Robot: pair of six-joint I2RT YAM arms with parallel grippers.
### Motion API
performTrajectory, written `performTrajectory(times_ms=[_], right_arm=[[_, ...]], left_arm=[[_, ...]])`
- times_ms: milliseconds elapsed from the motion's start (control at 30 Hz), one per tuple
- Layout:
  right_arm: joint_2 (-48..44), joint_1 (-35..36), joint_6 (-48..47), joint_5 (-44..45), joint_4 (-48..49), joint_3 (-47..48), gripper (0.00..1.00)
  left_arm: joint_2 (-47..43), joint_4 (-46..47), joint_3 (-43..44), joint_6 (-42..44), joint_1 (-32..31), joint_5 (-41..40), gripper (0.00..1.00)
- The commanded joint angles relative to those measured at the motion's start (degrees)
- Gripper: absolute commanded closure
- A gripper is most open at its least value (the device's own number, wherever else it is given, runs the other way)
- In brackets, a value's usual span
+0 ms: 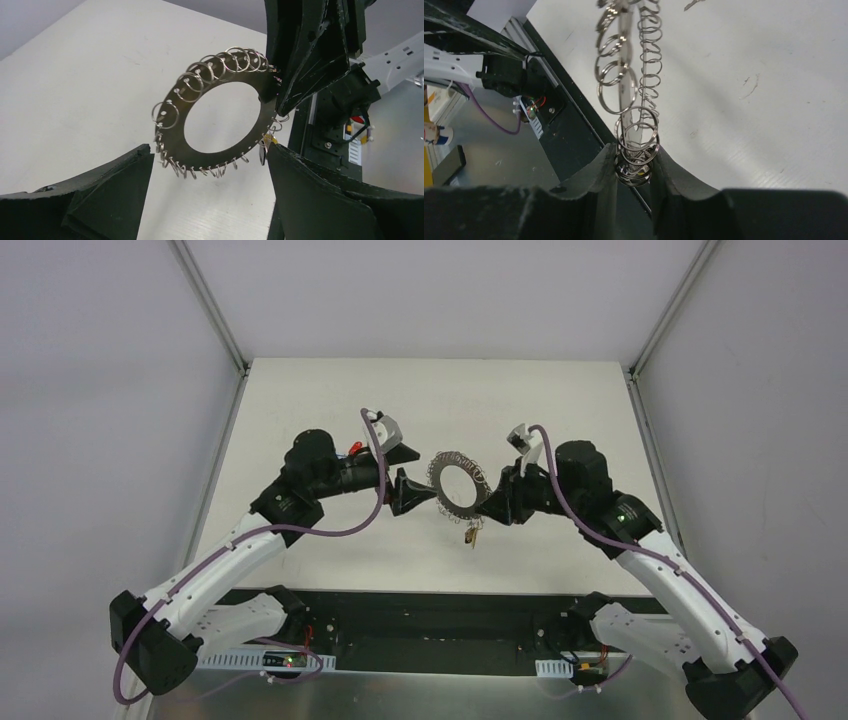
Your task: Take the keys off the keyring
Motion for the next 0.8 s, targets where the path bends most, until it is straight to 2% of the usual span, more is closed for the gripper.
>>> performTrajectory(times_ms=[0, 133, 600, 667, 767], right_arm=[[2.7, 0.4, -8.4, -8.9, -2.4, 6.5, 1.00], [5.1, 1.4, -12.4, -10.9, -5.8, 8.6, 1.00], [6.1, 2.7, -14.4, -9.9, -8.8, 8.8, 1.00], [5.7, 2.8, -14.5, -10.6, -8.3, 8.3, 1.00], [5.8, 2.9, -15.0, -12.5, -8.1, 8.5, 1.00]], left_arm=[[3.6, 0.0, 2.6, 0.6, 0.4, 8.1, 0.13], [5.8, -0.3, 3.5, 0.2, 0.4, 10.2, 0.13], [0.9, -1.9, 1.6, 6.8, 2.0, 4.6, 0.13], [1.2, -1.9, 1.6, 7.1, 2.1, 6.2, 0.13], [3.9, -1.8, 2.4, 6.7, 2.1, 14.7, 0.12]])
